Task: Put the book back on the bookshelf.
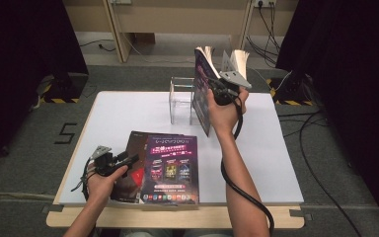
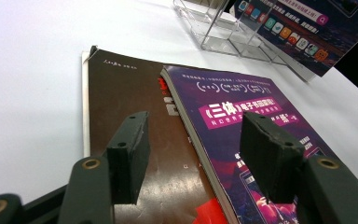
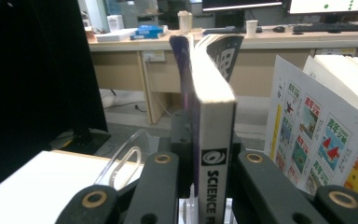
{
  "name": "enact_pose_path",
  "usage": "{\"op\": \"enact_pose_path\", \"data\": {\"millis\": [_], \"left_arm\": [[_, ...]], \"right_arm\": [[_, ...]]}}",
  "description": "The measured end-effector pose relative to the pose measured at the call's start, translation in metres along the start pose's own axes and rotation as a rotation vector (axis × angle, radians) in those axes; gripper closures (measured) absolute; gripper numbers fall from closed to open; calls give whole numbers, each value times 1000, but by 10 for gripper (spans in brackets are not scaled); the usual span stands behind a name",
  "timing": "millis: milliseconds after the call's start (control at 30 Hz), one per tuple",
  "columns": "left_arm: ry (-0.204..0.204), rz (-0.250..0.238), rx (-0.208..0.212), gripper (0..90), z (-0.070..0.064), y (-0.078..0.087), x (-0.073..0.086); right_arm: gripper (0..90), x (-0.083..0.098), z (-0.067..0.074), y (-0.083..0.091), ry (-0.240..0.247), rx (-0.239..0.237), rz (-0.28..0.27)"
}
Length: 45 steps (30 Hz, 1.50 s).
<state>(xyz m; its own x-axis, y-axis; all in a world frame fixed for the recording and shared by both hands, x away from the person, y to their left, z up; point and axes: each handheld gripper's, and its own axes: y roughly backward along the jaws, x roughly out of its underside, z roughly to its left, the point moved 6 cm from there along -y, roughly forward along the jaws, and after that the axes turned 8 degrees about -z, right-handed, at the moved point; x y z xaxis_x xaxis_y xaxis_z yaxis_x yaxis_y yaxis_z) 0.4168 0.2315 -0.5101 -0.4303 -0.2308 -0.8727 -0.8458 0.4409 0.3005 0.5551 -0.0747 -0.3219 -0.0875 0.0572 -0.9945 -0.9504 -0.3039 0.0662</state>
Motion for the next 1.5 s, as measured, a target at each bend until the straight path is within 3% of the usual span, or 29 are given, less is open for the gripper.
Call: {"op": "enact_pose_path", "data": {"millis": [400,933,1200,1500], "left_arm": [[1,3,5,419,-1,-1,1],[-1,8,7,419,-2,-1,1],[-1,9,8,419,-1,-2,2],[-4,13,10,419,-2,-2,3]], "right_arm": [[828,-4,-11,-17,-1,48,-9],[828,-2,-17,-32,-12,75,-23],[826,17,-17,-40,-8,95,-3],[819,27,-16,-36,-4,93,-4]]}}
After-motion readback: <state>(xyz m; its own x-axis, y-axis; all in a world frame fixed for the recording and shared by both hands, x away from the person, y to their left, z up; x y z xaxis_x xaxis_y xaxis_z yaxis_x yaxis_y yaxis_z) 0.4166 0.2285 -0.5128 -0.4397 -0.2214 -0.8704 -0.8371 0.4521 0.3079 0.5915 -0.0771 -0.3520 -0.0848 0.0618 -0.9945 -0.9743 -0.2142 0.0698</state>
